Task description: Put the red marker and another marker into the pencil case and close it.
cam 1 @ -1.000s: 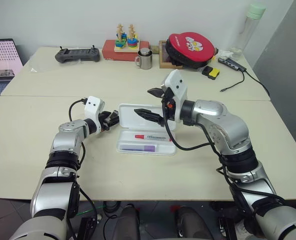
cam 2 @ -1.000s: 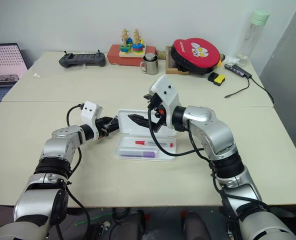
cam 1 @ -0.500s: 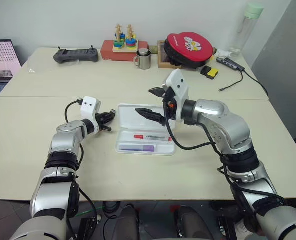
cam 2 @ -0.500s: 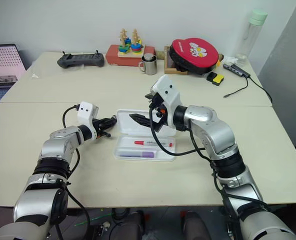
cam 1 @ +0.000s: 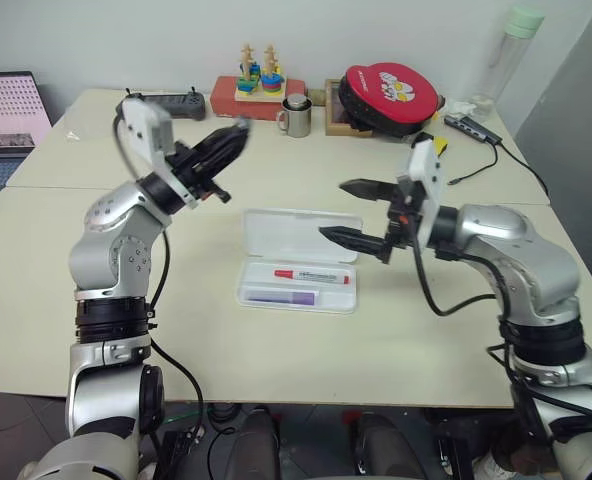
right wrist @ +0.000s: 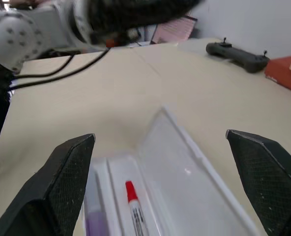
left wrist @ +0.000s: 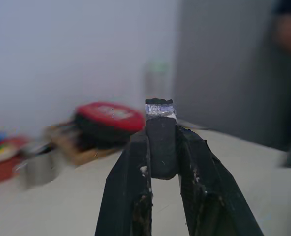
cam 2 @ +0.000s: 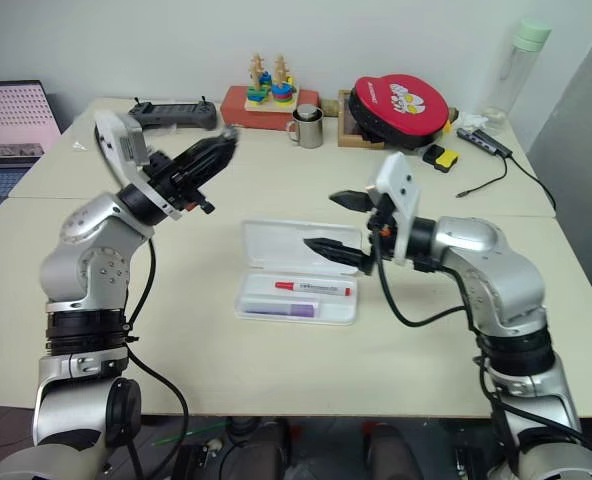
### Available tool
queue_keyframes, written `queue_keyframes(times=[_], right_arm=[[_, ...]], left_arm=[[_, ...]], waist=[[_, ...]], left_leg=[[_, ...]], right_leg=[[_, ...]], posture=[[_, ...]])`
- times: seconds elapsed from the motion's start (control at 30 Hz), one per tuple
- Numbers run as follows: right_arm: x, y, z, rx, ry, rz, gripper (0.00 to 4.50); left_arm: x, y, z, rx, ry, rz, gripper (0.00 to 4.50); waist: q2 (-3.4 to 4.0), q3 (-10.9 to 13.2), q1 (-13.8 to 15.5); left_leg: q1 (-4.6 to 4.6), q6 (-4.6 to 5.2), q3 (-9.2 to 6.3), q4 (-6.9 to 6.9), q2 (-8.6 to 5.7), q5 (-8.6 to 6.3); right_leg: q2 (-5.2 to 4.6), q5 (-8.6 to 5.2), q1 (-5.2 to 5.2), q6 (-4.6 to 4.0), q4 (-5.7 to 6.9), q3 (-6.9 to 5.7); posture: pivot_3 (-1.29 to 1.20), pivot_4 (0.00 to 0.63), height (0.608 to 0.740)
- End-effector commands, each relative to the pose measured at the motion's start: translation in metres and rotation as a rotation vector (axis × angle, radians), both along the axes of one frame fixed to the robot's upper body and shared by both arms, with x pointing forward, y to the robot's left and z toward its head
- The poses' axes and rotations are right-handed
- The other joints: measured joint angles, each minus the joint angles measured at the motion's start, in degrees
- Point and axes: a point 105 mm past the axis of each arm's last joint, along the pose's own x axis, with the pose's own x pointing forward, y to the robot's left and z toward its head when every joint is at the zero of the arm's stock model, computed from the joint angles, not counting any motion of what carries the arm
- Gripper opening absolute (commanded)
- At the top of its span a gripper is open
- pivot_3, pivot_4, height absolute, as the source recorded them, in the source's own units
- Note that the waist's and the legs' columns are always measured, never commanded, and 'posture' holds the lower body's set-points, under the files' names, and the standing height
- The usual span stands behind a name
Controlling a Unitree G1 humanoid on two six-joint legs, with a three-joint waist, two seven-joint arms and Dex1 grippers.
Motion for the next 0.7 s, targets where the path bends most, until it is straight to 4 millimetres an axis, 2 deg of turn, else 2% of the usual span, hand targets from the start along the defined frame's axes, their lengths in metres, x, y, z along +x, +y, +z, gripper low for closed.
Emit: queue_keyframes(times=[0.03, 0.13, 0.3, 0.43, 0.53, 0.7], right_arm=[[-0.022, -0.017, -0.011, -0.099, 0.012, 0.025, 4.5], [-0.021, -0.025, -0.024, -0.155, 0.028, -0.033, 4.5], [-0.024, -0.026, -0.033, -0.162, 0.049, -0.062, 4.5], [-0.026, -0.028, -0.035, -0.16, 0.056, -0.088, 4.5], [-0.027, -0.028, -0.036, -0.162, 0.061, -0.094, 4.5], [-0.028, -0.027, -0.038, -0.165, 0.065, -0.105, 4.5]], left_arm=[[-0.033, -0.051, -0.066, 0.298, 0.14, -0.248, 0.42], [-0.039, -0.055, -0.1, 0.391, 0.239, -0.307, 0.42], [-0.03, -0.051, -0.131, 0.522, 0.275, -0.291, 0.42], [-0.027, -0.054, -0.141, 0.585, 0.255, -0.304, 0.42], [-0.022, -0.051, -0.141, 0.604, 0.241, -0.289, 0.42], [-0.024, -0.054, -0.141, 0.604, 0.235, -0.321, 0.42]], waist=[[0.02, 0.0, -0.23], [0.01, 0.02, -1.02], [0.01, 0.03, -1.5], [0.0, 0.03, -1.11], [0.0, 0.04, -0.83], [0.0, 0.04, -0.73]], left_leg=[[0.07, 0.01, 0.0, 0.0, 0.0, 0.0], [0.11, 0.02, 0.01, 0.02, 0.02, 0.0], [0.15, 0.13, -0.01, 0.1, 0.04, 0.08], [0.09, 0.14, 0.01, 0.17, 0.02, 0.09], [0.02, 0.14, 0.01, 0.14, 0.02, 0.09], [0.02, 0.15, 0.0, 0.03, 0.02, 0.08]], right_leg=[[0.01, -0.03, 0.05, -0.02, 0.03, 0.01], [0.06, -0.27, 0.02, 0.2, 0.07, 0.07], [0.11, -0.33, -0.04, 0.07, 0.11, 0.15], [0.09, -0.32, -0.01, 0.08, 0.03, 0.18], [0.09, -0.18, -0.02, 0.33, 0.02, 0.16], [0.1, -0.26, -0.06, 0.22, 0.04, 0.13]], posture=[[0.0, 0.15, 0.74], [0.0, 0.15, 0.74], [0.0, 0.15, 0.74], [0.0, 0.15, 0.74], [0.0, 0.15, 0.74], [0.0, 0.15, 0.74]])
